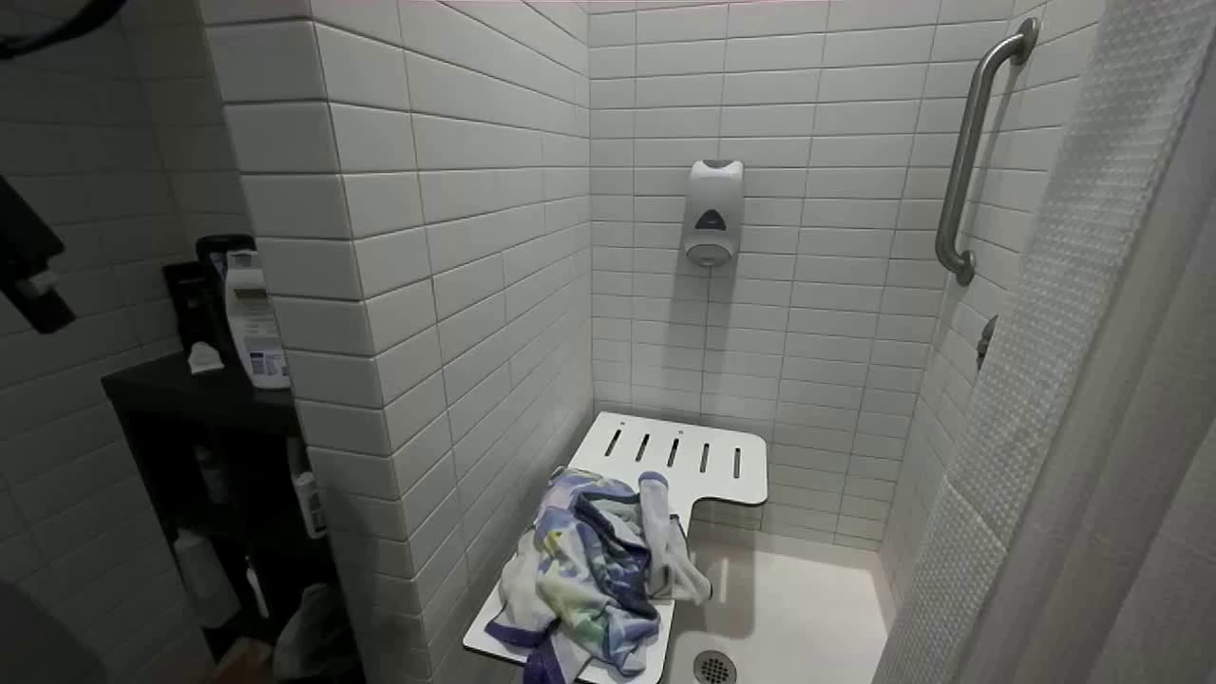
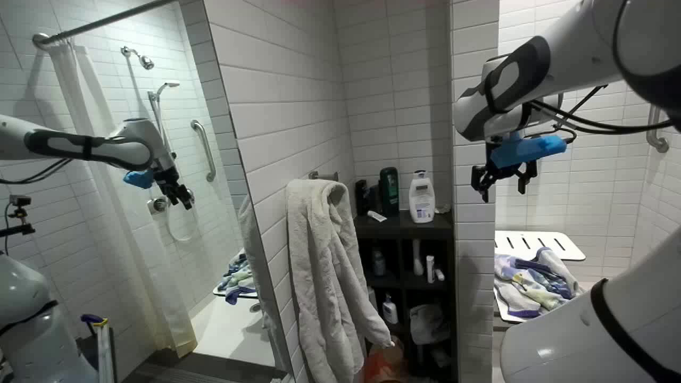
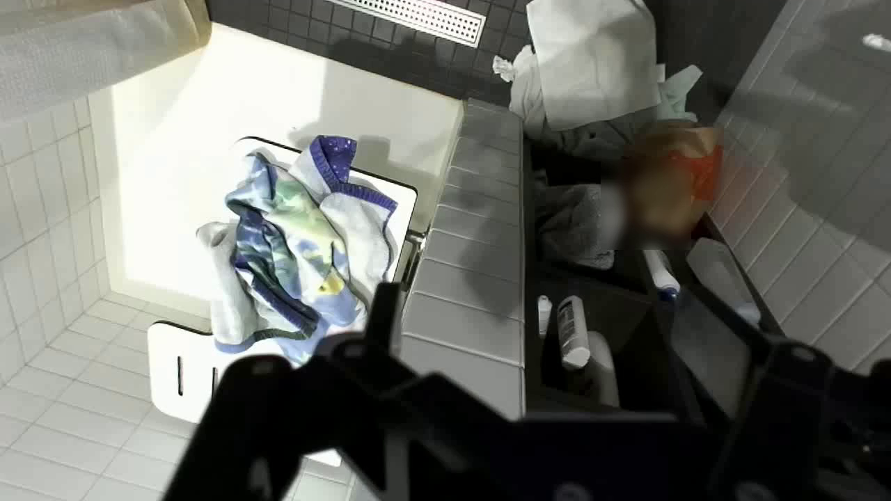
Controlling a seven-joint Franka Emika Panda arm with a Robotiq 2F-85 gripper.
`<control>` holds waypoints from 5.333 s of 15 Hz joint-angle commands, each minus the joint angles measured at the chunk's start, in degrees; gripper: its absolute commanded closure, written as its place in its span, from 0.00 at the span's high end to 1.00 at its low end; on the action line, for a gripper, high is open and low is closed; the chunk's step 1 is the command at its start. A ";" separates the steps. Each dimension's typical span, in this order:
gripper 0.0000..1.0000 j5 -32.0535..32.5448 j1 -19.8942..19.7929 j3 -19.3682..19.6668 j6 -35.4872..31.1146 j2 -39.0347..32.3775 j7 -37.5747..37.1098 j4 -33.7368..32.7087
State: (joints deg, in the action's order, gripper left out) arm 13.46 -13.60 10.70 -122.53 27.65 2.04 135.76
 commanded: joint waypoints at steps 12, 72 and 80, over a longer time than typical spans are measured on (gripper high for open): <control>1.00 10.02 0.99 -6.05 0.30 0.65 -0.90 5.80; 1.00 -0.24 32.66 -14.70 6.25 10.70 76.73 1.41; 1.00 -2.50 36.71 -13.86 2.10 9.38 86.72 1.50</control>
State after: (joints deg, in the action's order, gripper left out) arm 11.80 20.81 -3.44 -117.64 38.14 82.53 137.42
